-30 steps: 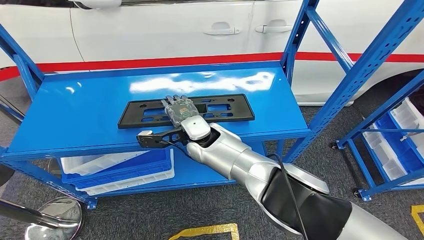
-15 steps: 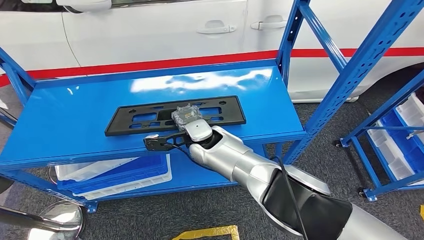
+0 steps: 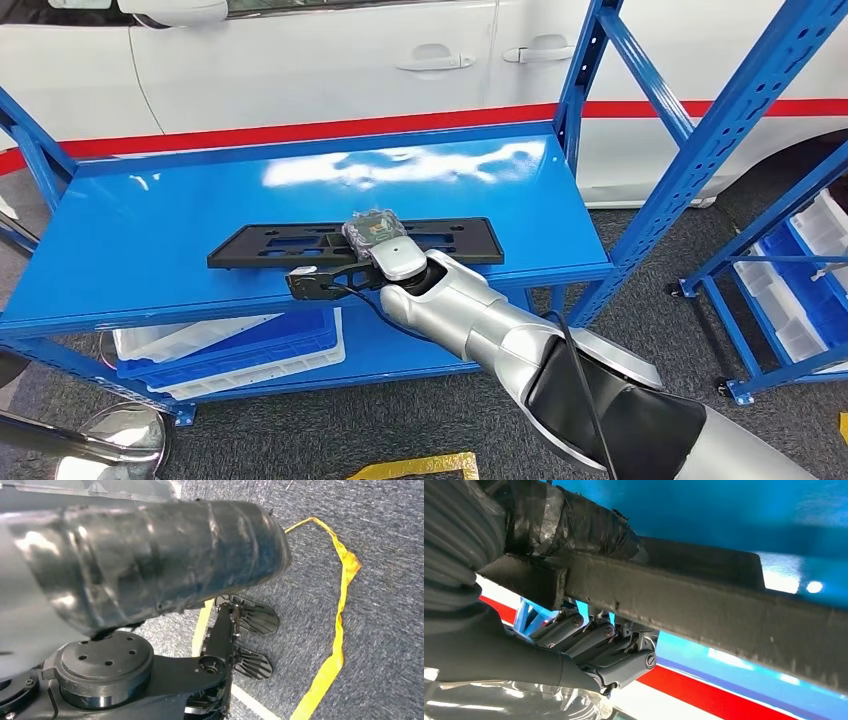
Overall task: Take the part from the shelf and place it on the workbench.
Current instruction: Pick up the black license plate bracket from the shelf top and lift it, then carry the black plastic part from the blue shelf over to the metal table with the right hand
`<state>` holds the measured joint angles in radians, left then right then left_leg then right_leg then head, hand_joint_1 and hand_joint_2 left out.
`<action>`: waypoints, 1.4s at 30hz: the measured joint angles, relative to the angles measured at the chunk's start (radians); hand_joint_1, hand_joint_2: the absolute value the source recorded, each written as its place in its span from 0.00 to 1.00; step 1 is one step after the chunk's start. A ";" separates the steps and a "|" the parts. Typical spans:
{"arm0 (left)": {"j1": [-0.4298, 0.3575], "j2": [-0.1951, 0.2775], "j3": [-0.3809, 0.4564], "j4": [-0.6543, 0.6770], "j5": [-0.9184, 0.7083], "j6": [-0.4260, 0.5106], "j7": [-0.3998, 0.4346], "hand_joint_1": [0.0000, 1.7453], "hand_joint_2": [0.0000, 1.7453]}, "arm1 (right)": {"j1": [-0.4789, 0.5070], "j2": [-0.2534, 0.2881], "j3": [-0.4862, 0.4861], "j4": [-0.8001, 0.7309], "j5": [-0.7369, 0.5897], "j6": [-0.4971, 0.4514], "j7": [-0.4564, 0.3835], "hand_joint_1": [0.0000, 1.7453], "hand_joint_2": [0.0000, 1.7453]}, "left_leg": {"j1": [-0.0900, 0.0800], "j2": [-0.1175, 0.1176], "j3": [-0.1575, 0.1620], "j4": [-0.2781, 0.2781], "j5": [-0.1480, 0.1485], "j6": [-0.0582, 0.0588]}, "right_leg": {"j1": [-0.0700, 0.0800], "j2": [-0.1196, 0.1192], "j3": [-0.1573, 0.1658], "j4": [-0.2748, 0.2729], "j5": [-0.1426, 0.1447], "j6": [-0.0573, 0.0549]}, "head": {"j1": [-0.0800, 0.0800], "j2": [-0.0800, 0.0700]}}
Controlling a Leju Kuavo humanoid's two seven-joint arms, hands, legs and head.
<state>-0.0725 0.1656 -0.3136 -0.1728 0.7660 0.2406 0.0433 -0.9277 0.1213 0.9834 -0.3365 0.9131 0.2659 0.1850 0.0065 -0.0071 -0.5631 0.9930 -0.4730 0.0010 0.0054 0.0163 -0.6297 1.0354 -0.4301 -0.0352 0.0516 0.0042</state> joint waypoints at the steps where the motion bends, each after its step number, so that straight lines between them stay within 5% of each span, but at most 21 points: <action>1: 0.000 0.000 0.000 0.000 0.000 0.000 -0.001 0.00 0.00 | 0.000 0.000 0.000 0.000 0.000 0.000 0.000 1.00 1.00 | 0.000 0.000 0.000 0.000 0.000 0.000 | 0.000 0.000 0.000 0.000 0.000 0.000 | 0.000 0.000; 7: 0.000 0.005 0.000 0.000 0.000 -0.005 -0.006 0.00 0.00 | -0.001 0.000 0.000 0.000 0.000 -0.012 -0.013 1.00 1.00 | 0.000 0.000 0.000 0.001 0.000 0.000 | 0.000 -0.001 0.002 -0.001 0.000 0.000 | 0.000 0.000; 11: 0.000 0.006 0.000 0.000 0.005 -0.014 -0.016 0.00 1.00 | -0.001 0.000 0.000 -0.002 0.027 -0.061 -0.046 1.00 1.00 | 0.000 -0.001 0.000 0.001 0.000 0.000 | -0.001 -0.001 0.001 -0.001 0.000 0.000 | 0.000 0.000; 18: -0.001 0.007 0.000 0.000 0.004 -0.062 -0.078 0.00 1.00 | -0.081 0.017 0.014 -0.085 0.220 -0.299 -0.112 1.00 1.00 | 0.000 0.000 -0.003 0.001 0.000 0.000 | 0.000 0.000 -0.002 -0.001 0.001 -0.001 | 0.000 0.000; 28: -0.001 0.004 0.000 0.000 -0.003 -0.082 -0.117 0.00 1.00 | -0.271 0.016 0.069 -0.491 0.409 -0.154 -0.200 1.00 1.00 | 0.000 0.001 -0.004 0.001 0.000 -0.001 | 0.000 0.000 -0.004 -0.001 0.000 -0.001 | 0.000 0.000; 42: 0.002 -0.005 -0.017 0.000 -0.013 -0.075 -0.128 0.00 1.00 | -0.391 -0.071 0.175 -0.894 0.404 -0.060 -0.262 1.00 1.00 | 0.000 0.000 -0.002 0.002 -0.001 -0.001 | 0.000 0.000 -0.001 -0.001 0.000 -0.001 | 0.000 0.000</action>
<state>-0.0707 0.1609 -0.3304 -0.1728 0.7533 0.1659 -0.0847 -1.3187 0.0504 1.1585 -1.2308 1.3167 0.2060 -0.0768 0.0066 -0.0067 -0.5650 0.9949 -0.4739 -0.0002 0.0056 0.0164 -0.6305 1.0340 -0.4297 -0.0362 0.0517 0.0042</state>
